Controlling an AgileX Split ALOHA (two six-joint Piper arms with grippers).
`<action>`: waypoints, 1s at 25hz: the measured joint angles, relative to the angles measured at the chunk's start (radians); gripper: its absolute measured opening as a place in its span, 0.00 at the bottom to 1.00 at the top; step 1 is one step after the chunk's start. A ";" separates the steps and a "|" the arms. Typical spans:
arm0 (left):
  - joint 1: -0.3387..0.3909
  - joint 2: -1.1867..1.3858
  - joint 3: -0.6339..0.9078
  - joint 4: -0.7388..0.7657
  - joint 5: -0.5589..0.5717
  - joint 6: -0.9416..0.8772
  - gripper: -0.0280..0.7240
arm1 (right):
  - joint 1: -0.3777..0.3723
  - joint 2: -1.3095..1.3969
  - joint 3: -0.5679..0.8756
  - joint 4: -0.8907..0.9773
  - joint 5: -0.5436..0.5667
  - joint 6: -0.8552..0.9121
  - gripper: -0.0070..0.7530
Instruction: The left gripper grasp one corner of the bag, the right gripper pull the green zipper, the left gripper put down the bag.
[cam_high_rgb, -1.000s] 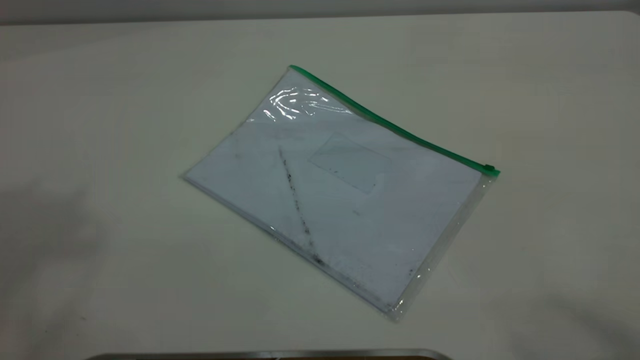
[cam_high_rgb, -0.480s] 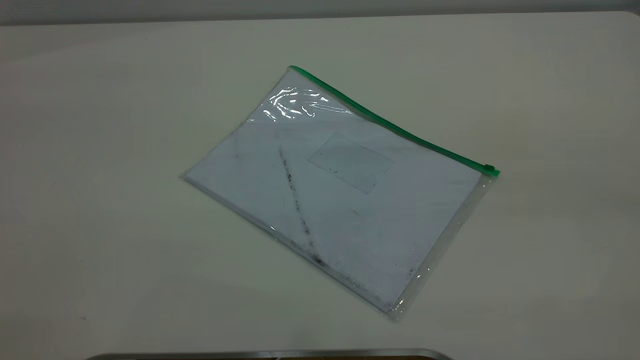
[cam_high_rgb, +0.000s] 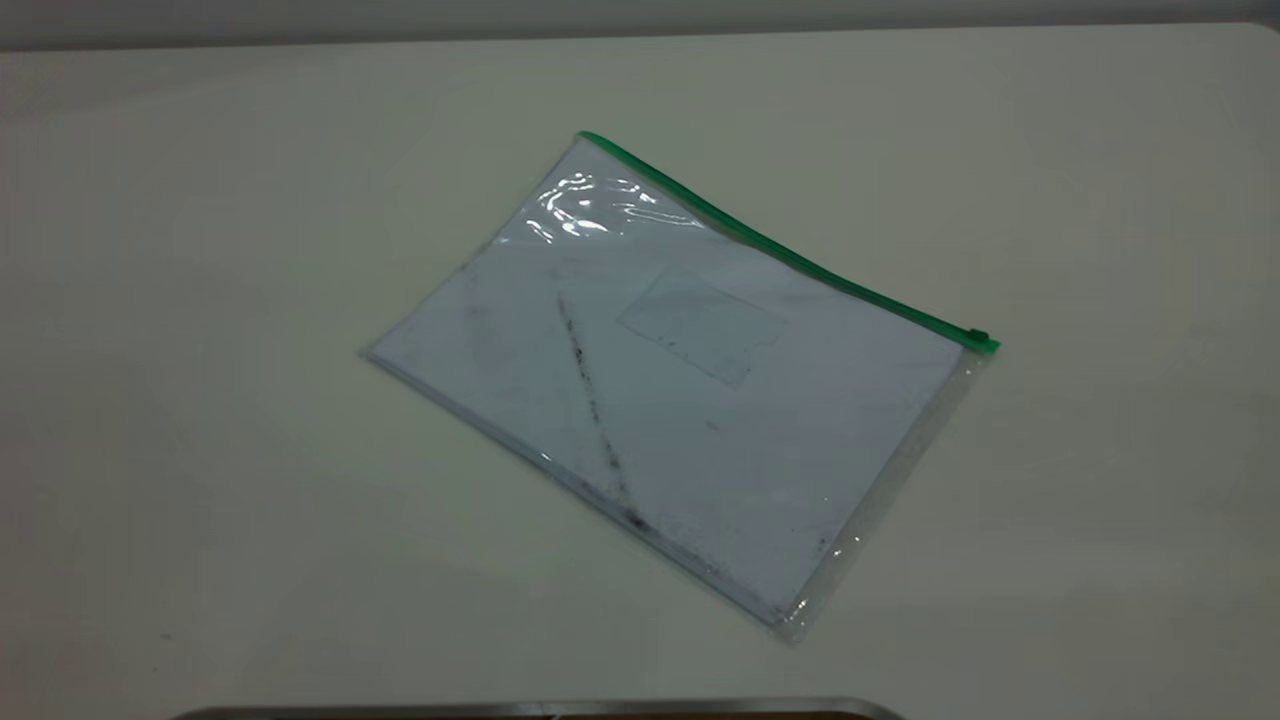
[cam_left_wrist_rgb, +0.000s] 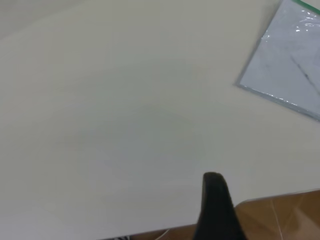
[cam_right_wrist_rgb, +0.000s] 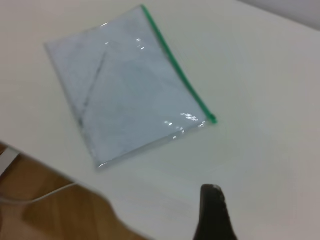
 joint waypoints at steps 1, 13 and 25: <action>0.000 -0.024 0.016 -0.001 0.000 0.000 0.80 | 0.000 -0.014 0.017 -0.008 -0.006 0.000 0.74; 0.000 -0.148 0.218 -0.002 -0.005 -0.002 0.80 | 0.000 -0.066 0.061 -0.028 -0.008 0.001 0.74; 0.000 -0.148 0.253 -0.025 -0.029 -0.003 0.80 | 0.000 -0.066 0.061 -0.029 -0.008 0.001 0.74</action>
